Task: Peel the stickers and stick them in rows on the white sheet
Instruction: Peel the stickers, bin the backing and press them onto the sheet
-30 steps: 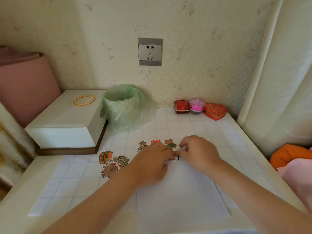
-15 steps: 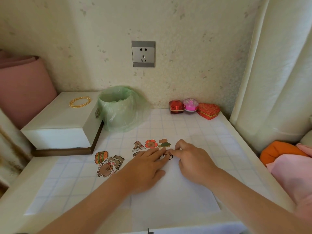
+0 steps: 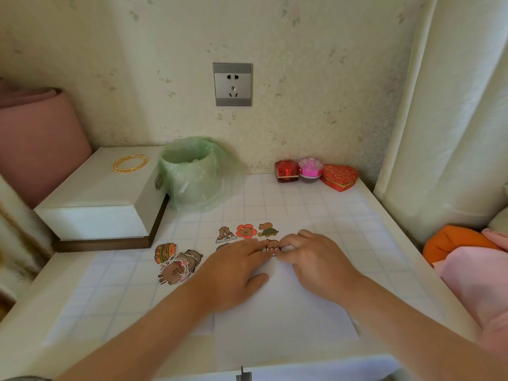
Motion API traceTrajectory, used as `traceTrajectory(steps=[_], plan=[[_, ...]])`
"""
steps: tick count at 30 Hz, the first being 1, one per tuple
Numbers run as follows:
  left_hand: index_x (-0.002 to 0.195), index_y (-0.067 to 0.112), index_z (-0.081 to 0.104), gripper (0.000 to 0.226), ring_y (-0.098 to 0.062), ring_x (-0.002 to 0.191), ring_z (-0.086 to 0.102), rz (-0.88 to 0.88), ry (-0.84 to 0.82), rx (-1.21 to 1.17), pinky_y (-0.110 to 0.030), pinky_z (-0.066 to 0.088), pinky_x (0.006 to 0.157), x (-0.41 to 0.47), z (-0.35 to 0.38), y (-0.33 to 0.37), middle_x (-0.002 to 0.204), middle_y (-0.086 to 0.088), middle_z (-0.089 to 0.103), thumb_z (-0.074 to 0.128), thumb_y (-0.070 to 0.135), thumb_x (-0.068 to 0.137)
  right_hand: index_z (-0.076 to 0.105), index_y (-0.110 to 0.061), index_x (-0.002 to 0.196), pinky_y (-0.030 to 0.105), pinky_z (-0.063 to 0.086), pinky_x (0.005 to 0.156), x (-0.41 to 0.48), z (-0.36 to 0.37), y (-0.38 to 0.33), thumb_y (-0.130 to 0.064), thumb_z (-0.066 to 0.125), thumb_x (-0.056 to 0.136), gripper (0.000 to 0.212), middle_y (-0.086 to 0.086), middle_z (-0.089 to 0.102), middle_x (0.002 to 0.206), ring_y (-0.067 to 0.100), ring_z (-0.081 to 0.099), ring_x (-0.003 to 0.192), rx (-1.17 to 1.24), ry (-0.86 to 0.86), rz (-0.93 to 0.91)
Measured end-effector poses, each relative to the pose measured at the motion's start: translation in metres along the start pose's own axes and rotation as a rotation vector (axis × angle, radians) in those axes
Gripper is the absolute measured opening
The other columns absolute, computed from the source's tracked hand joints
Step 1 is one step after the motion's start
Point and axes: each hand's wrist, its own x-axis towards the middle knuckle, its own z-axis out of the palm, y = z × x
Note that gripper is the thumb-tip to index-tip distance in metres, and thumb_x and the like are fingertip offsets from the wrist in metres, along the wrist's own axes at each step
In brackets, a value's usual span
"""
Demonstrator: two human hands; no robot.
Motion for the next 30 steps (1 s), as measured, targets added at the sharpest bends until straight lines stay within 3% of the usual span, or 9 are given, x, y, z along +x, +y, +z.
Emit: traceTrajectory(steps=[4, 11, 15, 18, 22, 25, 30], plan=[[0.142, 0.026, 0.050, 0.055, -0.016, 0.137, 0.043, 0.003, 0.010, -0.016, -0.039, 0.040, 0.109, 0.000, -0.001, 0.002, 0.149, 0.008, 0.046, 0.034, 0.047, 0.093, 0.078, -0.029, 0.092, 0.031, 0.046, 0.051, 0.004, 0.003, 0.001, 0.001, 0.075, 0.065, 0.041, -0.008, 0.070, 0.096, 0.021, 0.056, 0.069, 0.013, 0.026, 0.010], [0.121, 0.019, 0.056, 0.047, -0.020, 0.124, 0.050, -0.005, 0.010, -0.010, -0.040, 0.045, 0.099, 0.003, -0.003, 0.001, 0.137, 0.004, 0.053, 0.035, 0.048, 0.091, 0.075, -0.031, 0.080, 0.033, 0.045, 0.059, 0.003, 0.007, 0.005, -0.005, 0.070, 0.067, 0.029, -0.015, 0.071, 0.089, 0.018, 0.056, 0.068, -0.045, 0.048, 0.000], [0.128, 0.021, 0.053, 0.049, -0.019, 0.125, 0.048, 0.017, 0.084, 0.099, -0.037, 0.044, 0.095, 0.005, -0.002, 0.002, 0.141, 0.005, 0.050, 0.038, 0.050, 0.092, 0.072, -0.022, 0.096, 0.035, 0.048, 0.066, 0.004, 0.006, -0.004, -0.017, 0.048, 0.084, 0.027, -0.008, 0.070, 0.094, 0.019, 0.061, 0.076, 0.008, 0.129, 0.068], [0.143, 0.019, 0.047, 0.061, -0.020, 0.133, 0.042, -0.009, 0.138, 0.154, -0.037, 0.041, 0.102, 0.006, 0.004, 0.001, 0.150, 0.002, 0.046, 0.039, 0.053, 0.093, 0.068, -0.015, 0.116, 0.036, 0.053, 0.076, 0.003, 0.009, -0.008, -0.019, 0.045, 0.087, 0.038, -0.005, 0.069, 0.112, 0.019, 0.064, 0.094, -0.008, 0.108, 0.052], [0.145, 0.015, 0.050, 0.066, -0.023, 0.137, 0.045, -0.006, 0.102, 0.227, -0.039, 0.041, 0.106, 0.006, 0.009, -0.002, 0.152, -0.001, 0.046, 0.030, 0.055, 0.097, 0.070, -0.011, 0.121, 0.037, 0.056, 0.080, -0.001, 0.009, -0.005, -0.022, 0.039, 0.089, 0.046, 0.000, 0.069, 0.124, 0.020, 0.066, 0.104, -0.058, 0.085, 0.010], [0.139, 0.016, 0.057, 0.063, -0.021, 0.132, 0.053, -0.004, 0.106, 0.266, -0.037, 0.046, 0.102, 0.006, 0.008, -0.003, 0.147, 0.000, 0.052, 0.031, 0.055, 0.097, 0.074, -0.014, 0.114, 0.037, 0.056, 0.077, -0.001, 0.006, -0.004, -0.025, 0.040, 0.091, 0.042, -0.003, 0.072, 0.118, 0.018, 0.068, 0.098, -0.065, 0.083, 0.017], [0.137, 0.011, 0.058, 0.065, -0.026, 0.132, 0.053, 0.020, 0.078, 0.197, -0.041, 0.049, 0.102, 0.009, 0.006, -0.003, 0.143, -0.005, 0.056, 0.033, 0.055, 0.097, 0.073, -0.025, 0.079, 0.037, 0.047, 0.075, 0.000, 0.003, 0.002, -0.030, 0.042, 0.093, 0.035, -0.012, 0.073, 0.094, 0.016, 0.065, 0.080, -0.009, 0.022, 0.057]])
